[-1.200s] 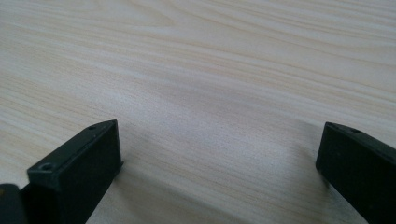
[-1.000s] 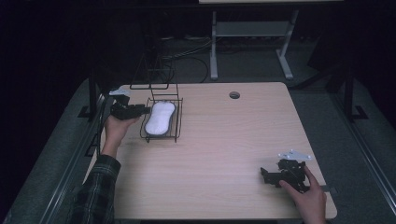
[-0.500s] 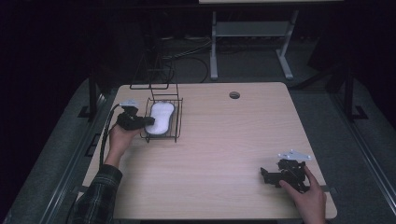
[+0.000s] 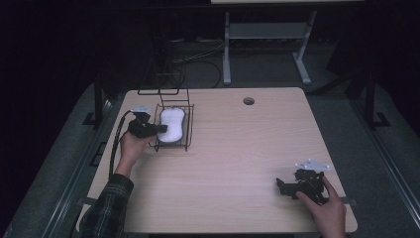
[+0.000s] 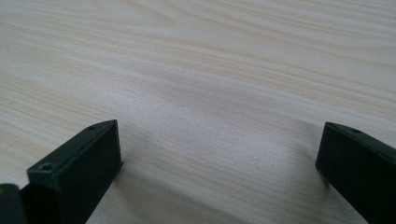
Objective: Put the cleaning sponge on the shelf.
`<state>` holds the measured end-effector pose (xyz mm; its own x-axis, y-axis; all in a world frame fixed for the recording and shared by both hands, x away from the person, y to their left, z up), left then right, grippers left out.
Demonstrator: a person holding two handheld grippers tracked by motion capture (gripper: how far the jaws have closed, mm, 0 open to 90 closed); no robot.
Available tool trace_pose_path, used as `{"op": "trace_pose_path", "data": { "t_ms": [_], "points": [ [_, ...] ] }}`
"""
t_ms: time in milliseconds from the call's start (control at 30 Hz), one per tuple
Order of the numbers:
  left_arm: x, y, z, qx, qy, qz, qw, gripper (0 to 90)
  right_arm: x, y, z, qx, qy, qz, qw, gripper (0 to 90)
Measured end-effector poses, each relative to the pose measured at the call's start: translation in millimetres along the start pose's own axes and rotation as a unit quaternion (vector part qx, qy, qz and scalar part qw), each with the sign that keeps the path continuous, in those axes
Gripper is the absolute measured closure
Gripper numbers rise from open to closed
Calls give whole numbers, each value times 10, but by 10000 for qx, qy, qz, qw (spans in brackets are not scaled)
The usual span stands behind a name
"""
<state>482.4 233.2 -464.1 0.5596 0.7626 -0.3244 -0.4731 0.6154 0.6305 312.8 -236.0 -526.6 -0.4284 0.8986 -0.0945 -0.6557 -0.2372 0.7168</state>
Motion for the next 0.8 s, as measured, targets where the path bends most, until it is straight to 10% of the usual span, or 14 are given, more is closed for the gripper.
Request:
{"op": "trace_pose_path", "data": {
  "t_ms": [800],
  "points": [
    [-252, 453, -197, -102, -109, -7, 9999, 898, 1, 2, -1, -1, 1, -1, 10000, 0]
  ]
}}
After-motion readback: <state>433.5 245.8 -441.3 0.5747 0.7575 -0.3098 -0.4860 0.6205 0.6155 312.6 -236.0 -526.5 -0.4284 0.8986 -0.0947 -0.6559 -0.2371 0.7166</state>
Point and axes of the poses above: each handheld gripper's, and its own axes: y roughly backward along the jaws, z roughly out of its top, x roughly to its left, the point moved 6 cm from there along -y, roughly forward along the jaws, and after that the axes turned 10 degrees about y, right-handed, at the moved point
